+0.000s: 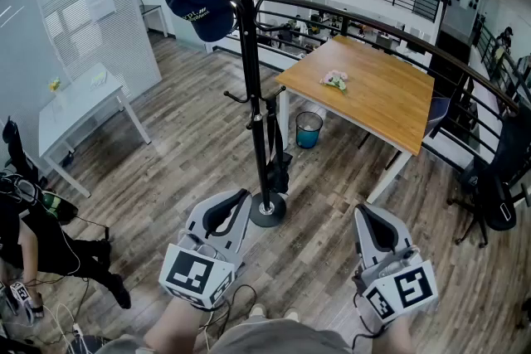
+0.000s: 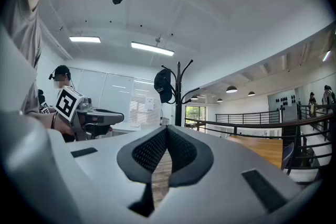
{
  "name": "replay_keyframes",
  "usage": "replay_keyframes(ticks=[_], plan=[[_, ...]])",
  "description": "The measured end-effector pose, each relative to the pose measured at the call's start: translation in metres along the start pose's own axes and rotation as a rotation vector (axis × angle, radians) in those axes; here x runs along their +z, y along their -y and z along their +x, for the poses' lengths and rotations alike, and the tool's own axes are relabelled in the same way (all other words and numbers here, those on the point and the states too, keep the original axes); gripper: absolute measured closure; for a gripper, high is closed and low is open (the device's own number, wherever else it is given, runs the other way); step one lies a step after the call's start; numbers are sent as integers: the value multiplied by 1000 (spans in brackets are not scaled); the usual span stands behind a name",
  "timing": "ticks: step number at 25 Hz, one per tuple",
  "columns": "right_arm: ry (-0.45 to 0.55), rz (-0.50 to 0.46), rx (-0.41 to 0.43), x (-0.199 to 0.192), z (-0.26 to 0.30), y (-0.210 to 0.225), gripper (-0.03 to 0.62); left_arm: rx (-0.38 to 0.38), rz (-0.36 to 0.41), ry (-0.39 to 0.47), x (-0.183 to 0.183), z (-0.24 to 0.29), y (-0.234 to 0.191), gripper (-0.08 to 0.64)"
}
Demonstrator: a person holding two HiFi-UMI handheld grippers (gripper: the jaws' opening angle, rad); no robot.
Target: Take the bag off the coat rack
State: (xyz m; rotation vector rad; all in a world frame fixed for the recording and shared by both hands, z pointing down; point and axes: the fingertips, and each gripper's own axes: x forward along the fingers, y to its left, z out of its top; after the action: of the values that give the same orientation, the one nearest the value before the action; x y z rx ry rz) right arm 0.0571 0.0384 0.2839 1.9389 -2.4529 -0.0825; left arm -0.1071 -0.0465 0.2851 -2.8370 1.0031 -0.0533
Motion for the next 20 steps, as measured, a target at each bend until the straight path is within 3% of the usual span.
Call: replay_keyframes(ticks=[20], plan=[[61, 61, 61, 9, -6, 26, 561, 56, 16, -12, 4, 13, 17, 532]])
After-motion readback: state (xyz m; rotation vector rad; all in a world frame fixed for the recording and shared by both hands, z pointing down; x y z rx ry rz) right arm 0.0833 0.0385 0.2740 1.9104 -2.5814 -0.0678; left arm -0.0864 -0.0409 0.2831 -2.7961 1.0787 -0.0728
